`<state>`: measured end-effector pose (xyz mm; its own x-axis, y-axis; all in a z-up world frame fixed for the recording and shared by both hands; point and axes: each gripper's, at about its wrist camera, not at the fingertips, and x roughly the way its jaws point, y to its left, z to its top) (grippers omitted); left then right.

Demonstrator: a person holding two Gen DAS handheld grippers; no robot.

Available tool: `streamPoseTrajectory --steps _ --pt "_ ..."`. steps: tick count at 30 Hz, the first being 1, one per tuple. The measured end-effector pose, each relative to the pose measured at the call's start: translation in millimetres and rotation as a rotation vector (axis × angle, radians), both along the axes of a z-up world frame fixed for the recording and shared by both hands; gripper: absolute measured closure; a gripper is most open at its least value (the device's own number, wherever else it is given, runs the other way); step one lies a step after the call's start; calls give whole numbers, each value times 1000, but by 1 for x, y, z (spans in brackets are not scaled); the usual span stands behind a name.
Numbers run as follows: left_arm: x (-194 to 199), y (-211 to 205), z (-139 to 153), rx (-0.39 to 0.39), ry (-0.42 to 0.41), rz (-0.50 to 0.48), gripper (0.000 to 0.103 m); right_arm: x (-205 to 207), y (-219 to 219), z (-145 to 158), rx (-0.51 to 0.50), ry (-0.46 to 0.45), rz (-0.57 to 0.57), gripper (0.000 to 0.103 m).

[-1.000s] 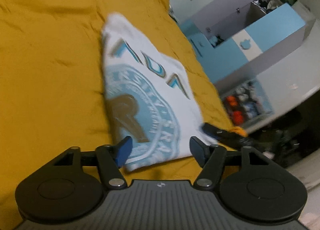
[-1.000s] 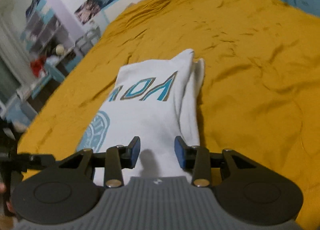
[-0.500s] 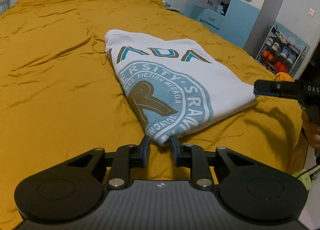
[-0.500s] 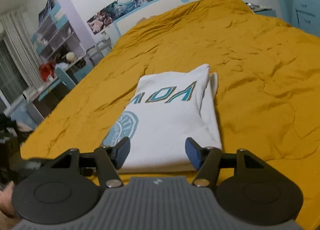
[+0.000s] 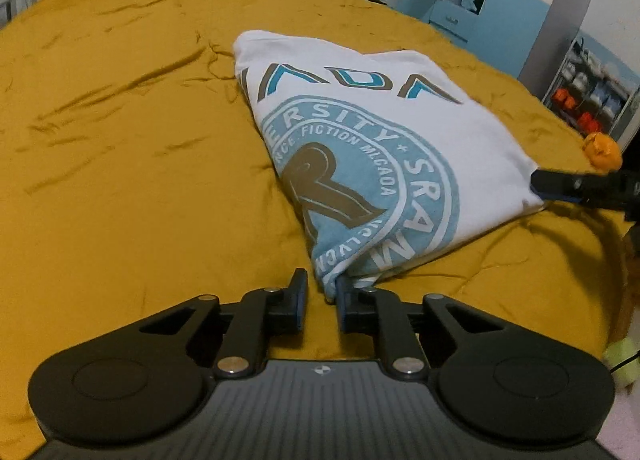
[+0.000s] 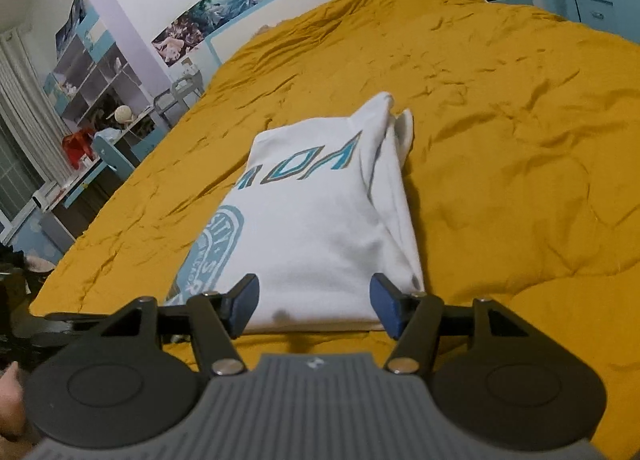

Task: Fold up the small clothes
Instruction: 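Grasp the t-shirt hem with the left tool while the right tool grasps beside it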

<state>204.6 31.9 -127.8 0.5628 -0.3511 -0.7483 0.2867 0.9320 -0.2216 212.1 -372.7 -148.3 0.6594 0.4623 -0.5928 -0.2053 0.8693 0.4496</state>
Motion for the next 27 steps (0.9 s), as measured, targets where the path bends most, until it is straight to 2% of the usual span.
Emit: streamPoseTrajectory --steps 2,4,6,7,10,11,12,16,24,27 --pt "-1 8 7 -63 30 -10 84 2 -4 8 20 -4 17 45" --pt "-5 28 17 -189 50 15 79 7 -18 18 99 -19 19 42" --pt "-4 50 19 -340 76 60 54 23 -37 28 173 -30 -18 33" --pt "-3 61 18 -413 91 85 52 35 -47 31 203 -29 -26 29" --pt "6 83 7 -604 138 158 47 78 -66 28 261 5 -49 29" --pt "11 86 3 -637 162 175 39 91 -71 25 283 25 -57 29" --pt "16 88 -2 -655 192 190 34 105 -75 19 307 48 -73 29" --pt "33 83 -14 -640 263 196 33 155 -81 -6 370 151 -92 28" --pt "69 61 -33 -681 395 133 22 218 -67 -39 344 238 -81 27" --pt "83 48 -44 -681 436 115 22 238 -57 -46 334 259 -51 26"
